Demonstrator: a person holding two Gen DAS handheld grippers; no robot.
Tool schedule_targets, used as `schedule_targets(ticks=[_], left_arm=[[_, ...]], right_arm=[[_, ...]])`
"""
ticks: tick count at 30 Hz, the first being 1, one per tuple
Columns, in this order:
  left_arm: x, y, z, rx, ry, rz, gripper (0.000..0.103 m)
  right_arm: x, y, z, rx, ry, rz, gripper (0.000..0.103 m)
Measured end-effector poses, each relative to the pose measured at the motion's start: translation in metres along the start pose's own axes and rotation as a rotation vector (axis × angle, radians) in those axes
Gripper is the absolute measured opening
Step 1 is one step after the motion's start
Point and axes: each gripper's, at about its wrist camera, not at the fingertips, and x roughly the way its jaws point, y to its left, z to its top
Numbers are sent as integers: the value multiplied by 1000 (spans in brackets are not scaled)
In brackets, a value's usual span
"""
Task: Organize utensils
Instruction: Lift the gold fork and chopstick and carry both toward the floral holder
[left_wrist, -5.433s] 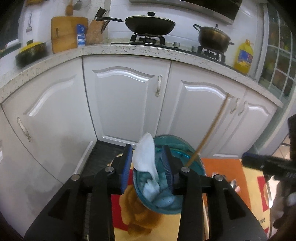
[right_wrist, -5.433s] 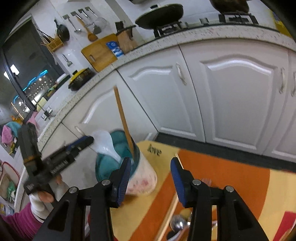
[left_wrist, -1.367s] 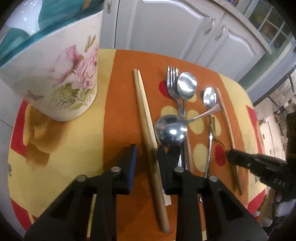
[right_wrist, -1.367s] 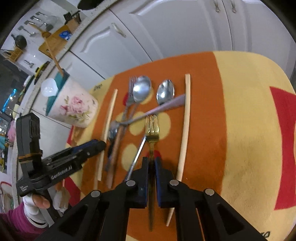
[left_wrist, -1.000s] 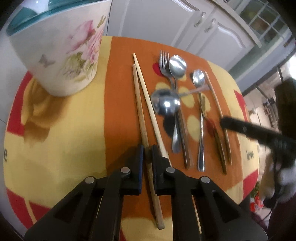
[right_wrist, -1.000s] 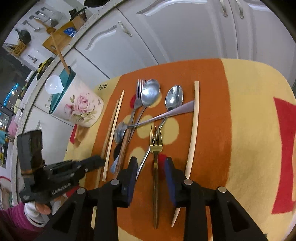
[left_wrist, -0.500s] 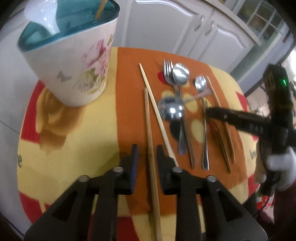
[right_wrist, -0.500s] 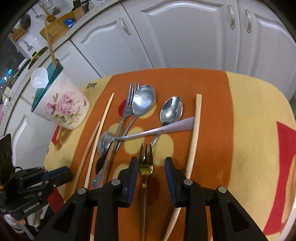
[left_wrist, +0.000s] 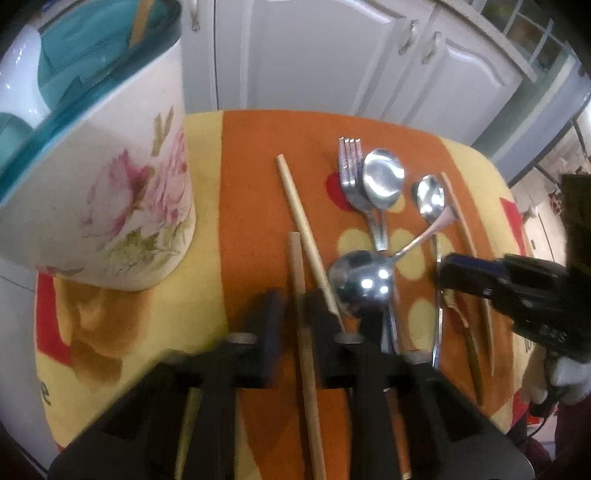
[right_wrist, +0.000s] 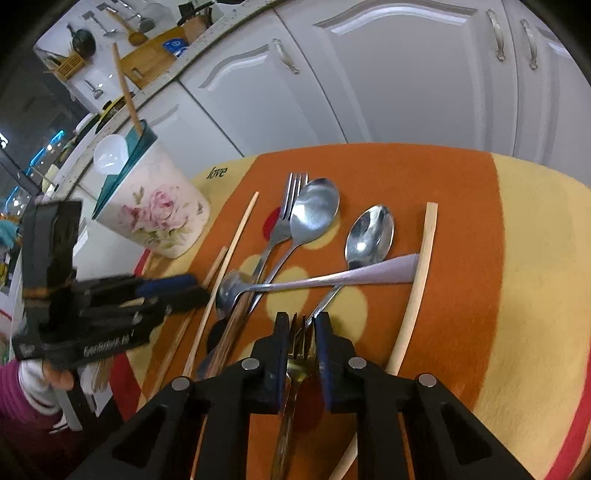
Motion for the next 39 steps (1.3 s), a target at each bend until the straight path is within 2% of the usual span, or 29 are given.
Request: schedule_targets(ticks=[5,11,16,20,24,26,33,39], left_arm=[[-14,4,-10,-7,-15,-33,4],[-47,12,-17,-49,-82,-98,4],[-77,13,-18,-50,-141,-137,4],[-85,7,-20,-44,-164,-143,4],[-95,6,-23,-45,-182,-148,4],[-101,6,-26,-45,-192,-148,4],[-110,13,-28,-71,-206,-161,4],[-120,8,-27,-55,-233,-162,4]], right_arm=[[-21,7,-4,2,-46,5,14],[-43,19,-7,-1,-97,-5,14],[-66,43,-8,-56,-164,-13,14],[-67,68,-13,-135,-155,-21,14],[-52,83,-13,-142,-136,-2,14],[-51,86,-12,-131,-144,20,13],[-59,94,-10,-136,-180,18,13],[-75,99,-6,-129,-230,25,13]])
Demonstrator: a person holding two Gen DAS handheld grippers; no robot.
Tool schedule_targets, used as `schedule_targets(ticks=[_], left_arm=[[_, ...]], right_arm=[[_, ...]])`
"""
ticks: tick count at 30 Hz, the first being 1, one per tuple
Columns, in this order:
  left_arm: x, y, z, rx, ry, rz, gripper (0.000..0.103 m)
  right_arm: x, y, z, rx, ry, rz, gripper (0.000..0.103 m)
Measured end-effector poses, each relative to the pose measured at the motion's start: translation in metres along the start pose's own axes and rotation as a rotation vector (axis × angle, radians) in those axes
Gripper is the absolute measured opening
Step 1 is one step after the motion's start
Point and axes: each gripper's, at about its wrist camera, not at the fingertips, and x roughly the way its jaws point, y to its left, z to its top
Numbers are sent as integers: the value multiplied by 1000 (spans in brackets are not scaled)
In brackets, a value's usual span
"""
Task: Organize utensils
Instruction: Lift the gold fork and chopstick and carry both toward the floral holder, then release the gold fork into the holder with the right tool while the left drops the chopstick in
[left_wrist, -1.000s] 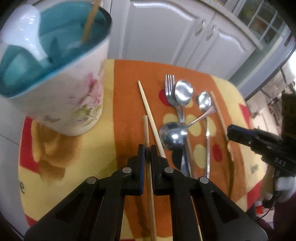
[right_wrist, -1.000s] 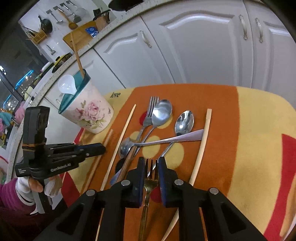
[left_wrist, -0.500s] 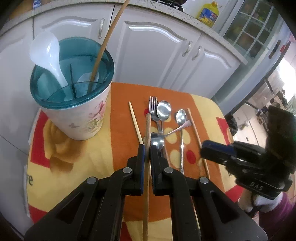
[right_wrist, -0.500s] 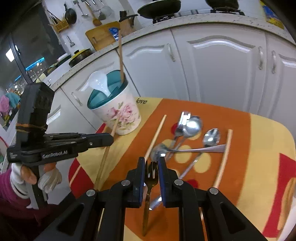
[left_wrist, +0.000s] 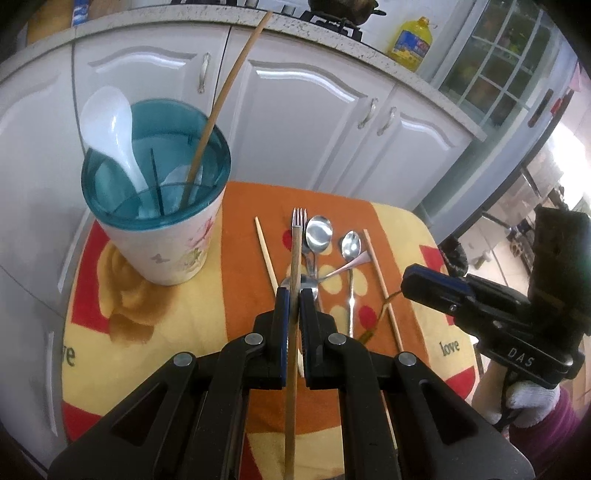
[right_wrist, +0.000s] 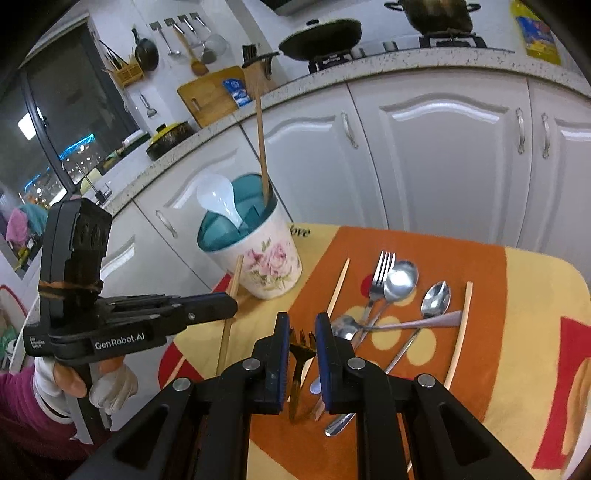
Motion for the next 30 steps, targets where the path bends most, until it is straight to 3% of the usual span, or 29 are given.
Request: schedule_targets(ticks=[13,30], left_arm=[[-33,4,19,-28,-79,-20,4],[-92,29,61,-64,-187,-36,4]], right_arm=[[-17,9,25,-31,-51,3,13],[-38,45,87,-142,-158,26,13]])
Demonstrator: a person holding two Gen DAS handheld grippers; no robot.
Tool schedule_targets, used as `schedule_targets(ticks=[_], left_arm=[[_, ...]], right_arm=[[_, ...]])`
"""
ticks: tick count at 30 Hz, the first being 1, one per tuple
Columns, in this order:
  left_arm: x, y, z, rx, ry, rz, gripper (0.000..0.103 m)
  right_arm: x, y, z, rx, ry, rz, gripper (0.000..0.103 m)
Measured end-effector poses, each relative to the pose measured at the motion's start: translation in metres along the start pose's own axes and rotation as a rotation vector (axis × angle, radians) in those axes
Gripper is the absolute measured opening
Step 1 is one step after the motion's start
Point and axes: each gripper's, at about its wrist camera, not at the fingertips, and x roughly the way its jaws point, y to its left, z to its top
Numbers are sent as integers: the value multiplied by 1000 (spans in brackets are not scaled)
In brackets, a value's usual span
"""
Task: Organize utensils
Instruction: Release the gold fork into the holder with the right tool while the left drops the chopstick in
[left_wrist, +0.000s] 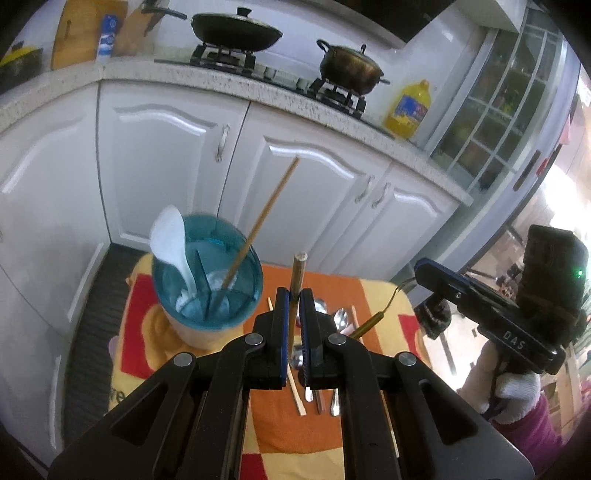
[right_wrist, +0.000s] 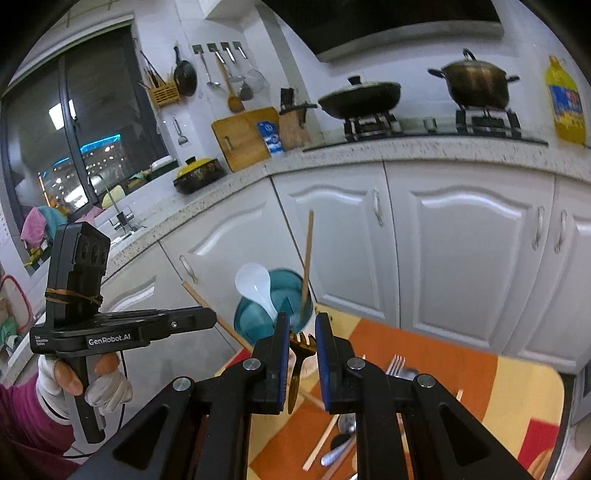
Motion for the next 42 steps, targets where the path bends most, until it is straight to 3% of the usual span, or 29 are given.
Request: schedule_targets(ticks=[7,12,19,28,35,38,42], left_arm=[[-38,10,41,-3,-80,6,4],[-59,19,72,16,-164,68,4],[-50,36,93,33,-197,161,4],[-1,66,82,13,-126,233,4],[34,80,71,-27,-58,245,4],[42,81,67,-24,-46,260,4],[45,83,63,-38,-37,261,11]], right_arm=[[-1,14,38,-53,-49,15,13],[16,23,64,-75,-65,25,13],[63,33,81,-110,-36,3,13],[136,19,66,-82,64,-10,13],[191,2,39,-38,197,15,13],[202,-2,31,-28,238,46,13],[187,-6,29,-18,216,60,17]])
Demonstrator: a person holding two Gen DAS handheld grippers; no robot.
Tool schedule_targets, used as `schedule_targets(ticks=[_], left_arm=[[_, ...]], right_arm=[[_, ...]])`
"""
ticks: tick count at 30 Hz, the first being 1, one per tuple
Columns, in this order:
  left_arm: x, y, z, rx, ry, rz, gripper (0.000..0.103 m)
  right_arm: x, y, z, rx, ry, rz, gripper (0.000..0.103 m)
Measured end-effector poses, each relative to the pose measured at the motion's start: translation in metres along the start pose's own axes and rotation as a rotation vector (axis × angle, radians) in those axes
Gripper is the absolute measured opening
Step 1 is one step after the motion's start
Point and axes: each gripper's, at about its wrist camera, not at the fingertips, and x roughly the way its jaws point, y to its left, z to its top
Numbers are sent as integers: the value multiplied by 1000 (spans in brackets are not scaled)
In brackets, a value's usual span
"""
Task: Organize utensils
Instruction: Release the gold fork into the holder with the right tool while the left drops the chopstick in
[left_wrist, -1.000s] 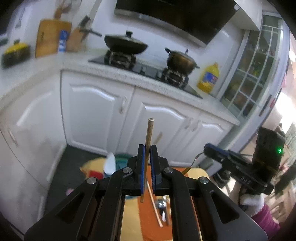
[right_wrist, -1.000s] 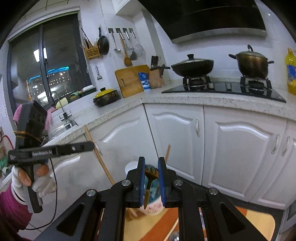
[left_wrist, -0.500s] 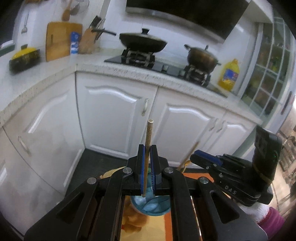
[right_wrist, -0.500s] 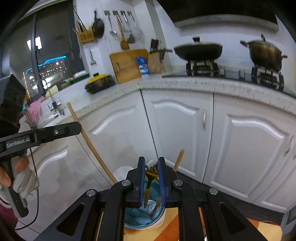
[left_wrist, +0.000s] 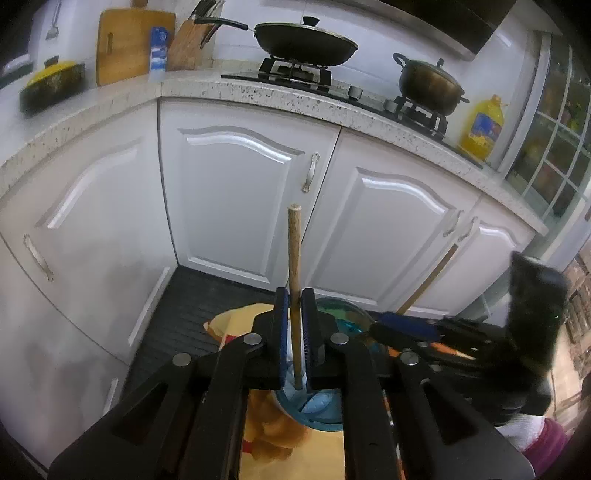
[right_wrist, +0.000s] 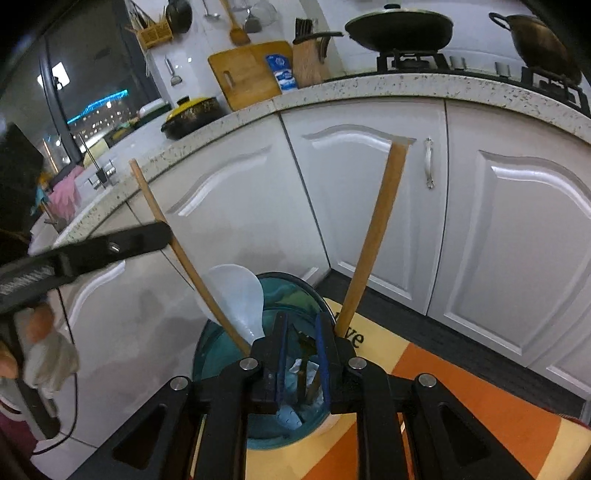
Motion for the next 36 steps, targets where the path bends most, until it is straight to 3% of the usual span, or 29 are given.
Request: schedule_targets(ticks=[3,4,19,36], left_arm=[[-3,1,-3,-18,-6,-19,31],[-4,1,-3,-19,-8,-20,32],[-26,-23,-46,4,-19,53,37],[-11,-101,-101,113,34,35,37]], right_arm=[[-19,-2,-3,16,-31,23,21],[-23,-2,-4,17,-37,28,21],[-72,7,-48,61,-62,-21,26],[-131,-25,-117,234,-55,-119,31]])
